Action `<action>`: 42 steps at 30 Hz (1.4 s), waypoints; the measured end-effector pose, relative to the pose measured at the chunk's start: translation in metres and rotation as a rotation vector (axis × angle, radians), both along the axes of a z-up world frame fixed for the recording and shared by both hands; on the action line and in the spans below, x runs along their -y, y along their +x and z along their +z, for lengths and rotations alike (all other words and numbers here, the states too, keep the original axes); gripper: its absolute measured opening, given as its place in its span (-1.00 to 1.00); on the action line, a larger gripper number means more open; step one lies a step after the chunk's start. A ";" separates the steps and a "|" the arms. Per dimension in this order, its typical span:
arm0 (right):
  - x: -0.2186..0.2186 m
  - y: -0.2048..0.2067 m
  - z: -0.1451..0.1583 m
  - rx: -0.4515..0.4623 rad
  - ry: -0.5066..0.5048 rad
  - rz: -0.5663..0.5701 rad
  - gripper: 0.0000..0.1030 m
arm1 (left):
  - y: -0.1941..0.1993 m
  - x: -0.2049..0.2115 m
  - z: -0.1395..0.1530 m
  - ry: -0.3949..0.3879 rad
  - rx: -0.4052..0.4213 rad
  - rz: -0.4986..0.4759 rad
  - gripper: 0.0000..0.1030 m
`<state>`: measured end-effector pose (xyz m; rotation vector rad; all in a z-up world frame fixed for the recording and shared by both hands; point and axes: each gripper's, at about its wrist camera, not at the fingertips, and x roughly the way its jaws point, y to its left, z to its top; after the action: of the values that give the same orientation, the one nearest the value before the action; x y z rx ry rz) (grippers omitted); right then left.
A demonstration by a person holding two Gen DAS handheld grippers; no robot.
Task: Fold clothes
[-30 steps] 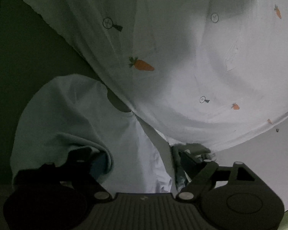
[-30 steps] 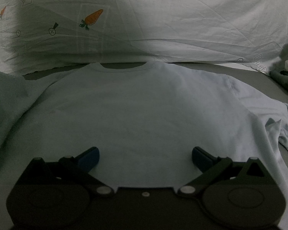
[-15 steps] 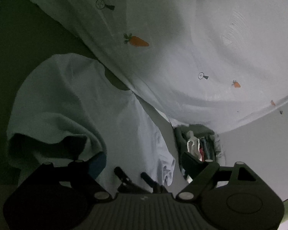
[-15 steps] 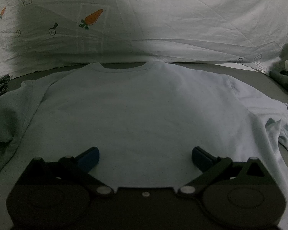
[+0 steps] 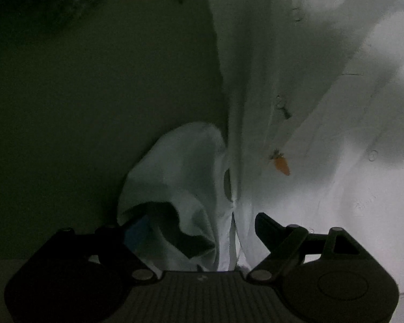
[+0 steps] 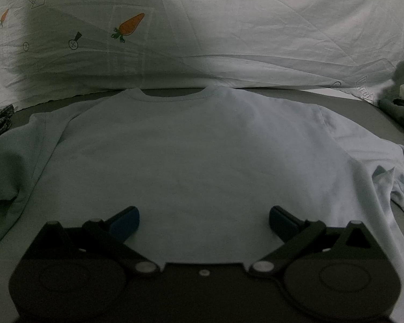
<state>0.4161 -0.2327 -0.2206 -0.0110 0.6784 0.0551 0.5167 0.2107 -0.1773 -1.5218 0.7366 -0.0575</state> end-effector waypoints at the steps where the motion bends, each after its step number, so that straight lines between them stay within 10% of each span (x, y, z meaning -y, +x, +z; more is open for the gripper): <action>1: 0.000 0.000 0.000 0.000 0.000 0.000 1.00 | 0.002 0.001 -0.004 -0.023 -0.012 -0.006 0.68; 8: 0.000 0.000 0.000 0.000 0.000 0.000 1.00 | 0.010 0.000 -0.018 0.006 -0.105 0.049 0.64; 12: 0.000 0.000 0.000 0.000 0.000 0.000 1.00 | 0.024 -0.007 -0.016 0.075 -0.136 0.077 0.08; 16: 0.000 0.000 0.000 0.000 0.000 0.001 1.00 | 0.047 -0.002 -0.018 0.075 -0.151 0.042 -0.94; 22: 0.000 0.000 0.000 0.000 0.001 0.001 1.00 | 0.095 0.043 0.034 0.167 0.073 -0.131 -0.97; 24: 0.000 0.000 0.000 0.000 0.001 0.002 1.00 | 0.116 0.076 0.067 0.272 0.210 -0.270 -0.85; 28: 0.001 0.000 0.001 0.000 0.004 0.002 1.00 | 0.142 0.119 0.097 0.274 0.354 -0.458 0.44; 34: 0.003 0.000 0.003 -0.013 0.007 0.021 1.00 | 0.122 0.093 0.084 0.040 0.412 -0.389 0.60; 42: 0.023 0.001 0.021 -0.094 0.207 -0.003 0.92 | 0.101 0.055 0.073 0.001 0.388 -0.247 0.73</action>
<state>0.4172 -0.2559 -0.1992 0.1928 0.7640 0.1239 0.6179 0.1559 -0.1047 -1.3570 0.6056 -0.5226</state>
